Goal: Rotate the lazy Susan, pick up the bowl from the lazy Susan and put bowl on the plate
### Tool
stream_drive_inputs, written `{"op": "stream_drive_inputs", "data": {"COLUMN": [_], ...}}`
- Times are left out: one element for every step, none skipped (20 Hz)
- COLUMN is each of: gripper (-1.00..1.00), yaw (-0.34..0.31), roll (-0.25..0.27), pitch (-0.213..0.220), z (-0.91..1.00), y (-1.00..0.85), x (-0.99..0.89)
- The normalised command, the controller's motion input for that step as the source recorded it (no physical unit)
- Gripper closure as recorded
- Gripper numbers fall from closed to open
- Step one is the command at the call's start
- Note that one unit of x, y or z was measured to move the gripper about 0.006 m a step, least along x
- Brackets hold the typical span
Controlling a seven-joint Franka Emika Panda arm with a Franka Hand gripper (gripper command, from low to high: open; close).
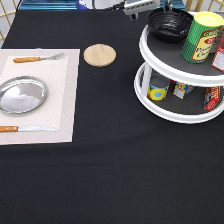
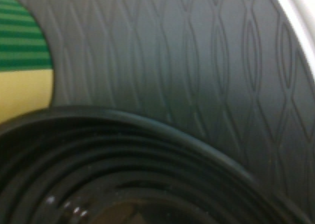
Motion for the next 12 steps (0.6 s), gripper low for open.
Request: {"op": "stream_drive_inputs", "data": {"gripper": [-1.0, -1.0, -1.0, -1.0, -1.0, 1.0, 1.0, 1.0, 1.0, 1.0, 1.0, 1.0], "yaw": [0.0, 0.002, 0.002, 0.0, 0.0, 0.0, 0.0, 0.0, 0.0, 0.0, 0.0, 0.0], "roll": [-0.105, -0.108, -0.103, -0.105, -0.105, -0.102, -0.097, -0.102, -0.116, -0.125, -0.126, -0.124], "pitch": [0.011, 0.014, 0.014, 0.009, 0.003, 0.0, 0.0, 0.0, 0.0, 0.0, 0.0, 0.0], "z": [-0.28, -0.29, -0.23, -0.16, -0.15, -0.17, -0.1, -0.05, 0.0, 0.06, 0.15, 0.2], "y": [0.12, 0.12, 0.16, 0.15, 0.15, 0.12, 0.1, 0.09, 0.14, 0.16, 0.13, 0.11], "x": [0.0, 0.0, 0.0, 0.0, -0.03, -0.08, -0.12, -0.12, -0.07, -0.04, -0.07, -0.06]}}
